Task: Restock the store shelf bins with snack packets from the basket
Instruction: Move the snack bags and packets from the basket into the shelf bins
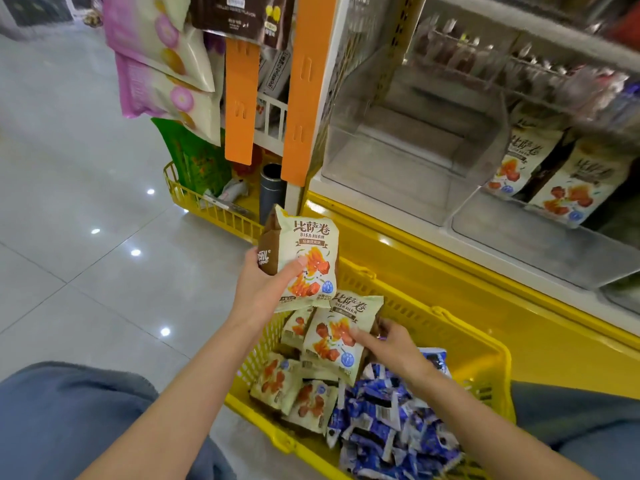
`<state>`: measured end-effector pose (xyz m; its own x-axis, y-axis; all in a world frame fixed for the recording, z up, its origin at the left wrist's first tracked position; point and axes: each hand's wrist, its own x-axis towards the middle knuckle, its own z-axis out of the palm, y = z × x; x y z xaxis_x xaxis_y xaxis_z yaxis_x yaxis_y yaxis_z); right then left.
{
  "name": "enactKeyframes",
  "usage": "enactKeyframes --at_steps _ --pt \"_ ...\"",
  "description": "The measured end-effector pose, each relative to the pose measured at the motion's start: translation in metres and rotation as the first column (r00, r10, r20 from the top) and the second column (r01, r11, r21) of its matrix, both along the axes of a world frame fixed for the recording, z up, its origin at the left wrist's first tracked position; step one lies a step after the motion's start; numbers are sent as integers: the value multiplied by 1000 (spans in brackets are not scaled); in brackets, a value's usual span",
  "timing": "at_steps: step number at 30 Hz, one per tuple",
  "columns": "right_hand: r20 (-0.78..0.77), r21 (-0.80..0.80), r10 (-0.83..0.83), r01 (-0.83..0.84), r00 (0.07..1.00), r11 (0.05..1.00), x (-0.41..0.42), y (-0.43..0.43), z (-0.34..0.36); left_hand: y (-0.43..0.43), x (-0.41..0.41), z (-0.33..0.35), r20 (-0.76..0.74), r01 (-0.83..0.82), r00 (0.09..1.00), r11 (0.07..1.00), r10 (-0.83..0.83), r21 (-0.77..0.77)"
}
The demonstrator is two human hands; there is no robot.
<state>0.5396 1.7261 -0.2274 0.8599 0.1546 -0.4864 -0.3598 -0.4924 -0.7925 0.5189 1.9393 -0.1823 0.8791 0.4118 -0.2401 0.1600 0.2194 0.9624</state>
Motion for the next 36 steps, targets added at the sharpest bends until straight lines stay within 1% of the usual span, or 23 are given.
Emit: enactKeyframes --at_steps 6,8,10,12,15,17,18,19,21,23,26,29,31,33,36 --pt "226 122 -139 113 964 986 18 -65 97 -45 24 48 144 70 987 996 -78 57" --pt "293 154 -174 134 940 979 24 -84 130 -61 35 66 194 94 976 994 -102 51" --pt "380 180 -232 175 895 968 33 -103 161 -77 47 83 246 150 957 988 -155 41" --pt "498 197 -302 233 813 952 43 -121 187 -90 58 96 277 200 938 978 -208 57" --pt "695 147 -345 344 631 927 61 -141 216 -105 72 104 288 241 921 965 -260 101" --pt "803 47 -287 424 522 904 75 -149 224 -113 80 104 289 258 916 961 -277 103" --pt "835 -10 -240 450 495 893 83 -152 224 -116 84 102 290 264 915 960 -281 98" --pt "849 -59 -199 461 490 885 93 -154 222 -119 87 100 289 271 914 959 -284 87" --pt "834 -138 -142 451 533 882 115 -155 214 -121 94 95 286 275 917 960 -278 49" --pt "782 -178 -138 430 608 885 141 -153 204 -121 100 91 283 272 921 962 -266 21" --pt "674 -168 -190 399 714 901 183 -151 192 -117 110 90 274 269 927 963 -257 -7" --pt "574 -173 -180 333 799 927 219 -153 180 -113 119 89 274 275 927 961 -256 -33" --pt "533 -237 -147 314 833 919 235 -156 171 -112 123 88 276 272 928 962 -252 -37" --pt "518 -305 -136 331 844 893 246 -161 163 -111 126 86 277 271 928 962 -250 -41" --pt "496 -282 -180 354 850 892 254 -167 157 -112 129 86 285 279 923 959 -258 -38"
